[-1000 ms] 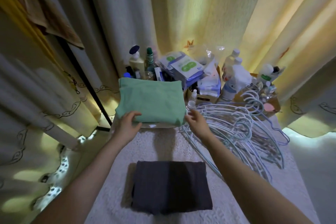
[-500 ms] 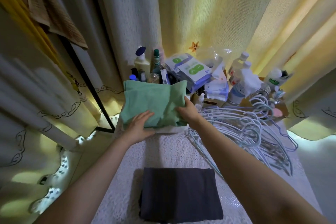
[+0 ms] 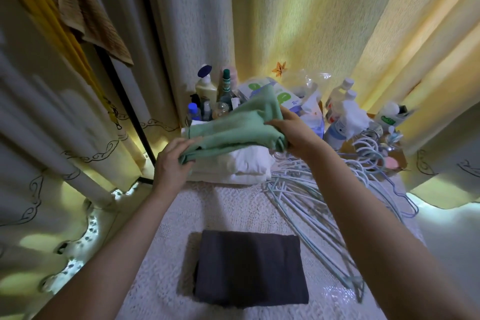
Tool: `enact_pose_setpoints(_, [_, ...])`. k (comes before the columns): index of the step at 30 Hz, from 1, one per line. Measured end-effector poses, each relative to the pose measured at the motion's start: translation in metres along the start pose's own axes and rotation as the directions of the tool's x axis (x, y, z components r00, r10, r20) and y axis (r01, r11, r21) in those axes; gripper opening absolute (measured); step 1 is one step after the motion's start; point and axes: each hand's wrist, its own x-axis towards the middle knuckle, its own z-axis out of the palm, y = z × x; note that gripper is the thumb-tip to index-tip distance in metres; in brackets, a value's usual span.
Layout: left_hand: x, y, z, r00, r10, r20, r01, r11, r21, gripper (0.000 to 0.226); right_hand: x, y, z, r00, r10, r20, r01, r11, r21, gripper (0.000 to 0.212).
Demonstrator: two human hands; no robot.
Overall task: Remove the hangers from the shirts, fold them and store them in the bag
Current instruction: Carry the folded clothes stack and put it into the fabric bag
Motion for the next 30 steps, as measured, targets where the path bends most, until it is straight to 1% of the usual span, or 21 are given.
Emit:
enact_pose_setpoints(1, [-0.01,0.001,-0.005,0.995,0.097,0.033,-0.097,0.995,-0.003,0.071,-0.012,0.013,-0.013,1.0,0.018,0.019,-0.018,0.999,0.027,0.043])
enact_pose_setpoints(3, [-0.033,0.0,-0.013,0.946,0.308,0.101,-0.31,0.951,0.01,0.06,-0.042,0.049,-0.042,0.995,0.06,0.084,-0.063,0.997,0.035,0.05])
enact_pose_setpoints(5, [-0.061,-0.005,-0.015,0.876,0.432,0.215,-0.434,0.9,-0.041,0.039,-0.078,0.094,-0.068,0.972,0.165,0.168,-0.149,0.983,-0.106,0.059])
enact_pose_setpoints(6, [-0.078,-0.009,-0.013,0.842,0.438,0.315,-0.435,0.896,-0.084,0.036,-0.097,0.118,-0.078,0.945,0.257,0.205,-0.208,0.95,-0.232,0.061])
enact_pose_setpoints(8, [-0.114,-0.019,-0.008,0.738,0.316,0.596,-0.319,0.942,-0.104,0.04,-0.131,0.164,-0.091,0.847,0.47,0.248,-0.343,0.84,-0.421,0.064])
enact_pose_setpoints(9, [-0.132,-0.023,-0.005,0.655,0.201,0.729,-0.229,0.971,-0.062,0.039,-0.144,0.183,-0.095,0.792,0.562,0.236,-0.424,0.786,-0.45,0.065])
enact_pose_setpoints(10, [-0.148,-0.028,-0.002,0.574,0.099,0.813,-0.145,0.989,-0.018,0.038,-0.153,0.198,-0.098,0.753,0.622,0.213,-0.494,0.749,-0.441,0.066])
enact_pose_setpoints(11, [-0.16,-0.032,0.002,0.527,0.018,0.849,-0.033,0.999,0.0,0.039,-0.159,0.207,-0.099,0.74,0.647,0.186,-0.541,0.736,-0.407,0.066])
enact_pose_setpoints(12, [-0.168,-0.032,0.005,0.533,-0.051,0.845,0.138,0.99,-0.027,0.04,-0.162,0.212,-0.099,0.747,0.647,0.155,-0.561,0.738,-0.375,0.065])
enact_pose_setpoints(14, [-0.17,-0.033,0.014,0.652,-0.224,0.724,0.448,0.884,-0.131,0.032,-0.163,0.213,-0.097,0.768,0.632,0.104,-0.568,0.746,-0.347,0.063])
enact_pose_setpoints(16, [-0.167,-0.04,0.023,0.771,-0.412,0.486,0.539,0.828,-0.154,0.022,-0.164,0.212,-0.096,0.779,0.618,0.104,-0.544,0.75,-0.378,0.062])
enact_pose_setpoints(17, [-0.166,-0.042,0.026,0.786,-0.481,0.389,0.557,0.824,-0.106,0.012,-0.166,0.212,-0.097,0.783,0.611,0.116,-0.533,0.755,-0.381,0.063])
enact_pose_setpoints(18, [-0.166,-0.044,0.029,0.768,-0.542,0.342,0.59,0.806,-0.046,0.012,-0.168,0.211,-0.1,0.781,0.61,0.133,-0.534,0.764,-0.364,0.064])
enact_pose_setpoints(19, [-0.168,-0.045,0.031,0.713,-0.613,0.34,0.649,0.761,0.013,0.031,-0.17,0.21,-0.104,0.772,0.617,0.155,-0.546,0.767,-0.336,0.065])
enact_pose_setpoints(21, [-0.176,-0.044,0.035,0.569,-0.695,0.44,0.758,0.651,0.049,0.067,-0.175,0.21,-0.113,0.747,0.642,0.173,-0.562,0.748,-0.353,0.067])
enact_pose_setpoints(23, [-0.186,-0.036,0.038,0.483,-0.656,0.581,0.778,0.626,0.061,0.095,-0.181,0.214,-0.114,0.74,0.659,0.134,-0.527,0.693,-0.492,0.071])
enact_pose_setpoints(24, [-0.191,-0.032,0.04,0.461,-0.621,0.634,0.757,0.648,0.084,0.104,-0.184,0.217,-0.109,0.763,0.639,0.093,-0.496,0.673,-0.549,0.073])
enact_pose_setpoints(25, [-0.195,-0.025,0.041,0.462,-0.582,0.669,0.725,0.683,0.094,0.107,-0.186,0.223,-0.103,0.809,0.586,0.05,-0.464,0.689,-0.557,0.072])
enact_pose_setpoints(27, [-0.2,-0.014,0.046,0.509,-0.529,0.679,0.703,0.711,0.027,0.1,-0.192,0.238,-0.086,0.886,0.462,-0.037,-0.426,0.781,-0.458,0.064])
enact_pose_setpoints(28, [-0.202,-0.01,0.047,0.527,-0.512,0.678,0.703,0.712,-0.009,0.098,-0.195,0.245,-0.077,0.899,0.429,-0.084,-0.428,0.822,-0.377,0.06])
enact_pose_setpoints(30, [-0.205,-0.001,0.048,0.557,-0.494,0.667,0.687,0.726,-0.036,0.095,-0.199,0.256,-0.062,0.901,0.406,-0.15,-0.432,0.868,-0.244,0.065])
